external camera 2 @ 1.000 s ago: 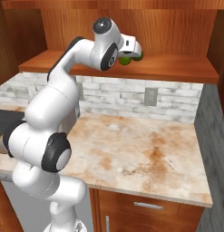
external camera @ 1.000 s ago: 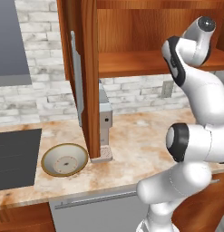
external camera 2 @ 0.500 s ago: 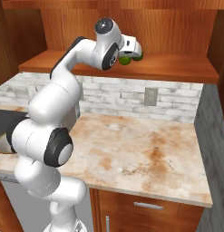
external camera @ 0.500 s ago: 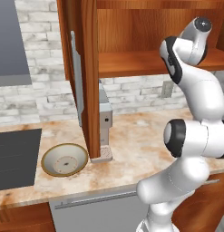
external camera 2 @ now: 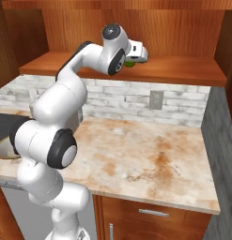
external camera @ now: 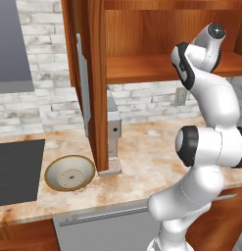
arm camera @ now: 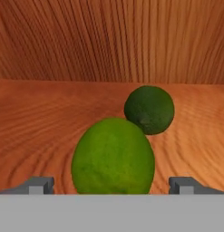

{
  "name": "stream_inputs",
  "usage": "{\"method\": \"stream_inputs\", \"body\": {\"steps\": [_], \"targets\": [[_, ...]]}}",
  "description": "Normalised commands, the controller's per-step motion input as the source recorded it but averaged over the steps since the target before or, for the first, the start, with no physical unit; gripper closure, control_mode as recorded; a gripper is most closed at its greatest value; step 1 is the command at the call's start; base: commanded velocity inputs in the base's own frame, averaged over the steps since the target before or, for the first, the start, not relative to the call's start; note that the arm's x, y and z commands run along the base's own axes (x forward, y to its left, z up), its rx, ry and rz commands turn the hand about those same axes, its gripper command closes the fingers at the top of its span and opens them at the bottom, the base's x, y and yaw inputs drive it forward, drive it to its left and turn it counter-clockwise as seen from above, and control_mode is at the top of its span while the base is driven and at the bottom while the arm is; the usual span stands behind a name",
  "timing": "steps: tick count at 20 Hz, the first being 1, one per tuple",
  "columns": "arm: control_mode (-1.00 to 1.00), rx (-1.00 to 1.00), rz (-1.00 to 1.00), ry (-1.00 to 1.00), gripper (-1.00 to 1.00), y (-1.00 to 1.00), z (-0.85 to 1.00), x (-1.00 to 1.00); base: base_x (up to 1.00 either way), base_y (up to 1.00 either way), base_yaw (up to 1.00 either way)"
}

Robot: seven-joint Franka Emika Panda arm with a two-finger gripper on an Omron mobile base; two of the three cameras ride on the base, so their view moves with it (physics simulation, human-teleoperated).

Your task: Pick the limes from the cabinet and place them in one bowl. Pick the pear from the sink and place it in the other bowl.

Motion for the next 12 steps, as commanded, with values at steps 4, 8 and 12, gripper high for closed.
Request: {"method": "stream_inputs", "body": {"steps": [4,8,12], "targets": [[-1.00,0.00,0.02,0.00,-1.00,-0.09,-0.12,0.19,0.00,0.00,0.00],[-1.00,0.00,0.02,0.00,-1.00,-0.11,-0.05,0.20,0.00,0.00,0.00],[-1.00,0.00,0.01,0.00,-1.00,-0.03,0.00,0.17,0.00,0.00,0.00]]}}
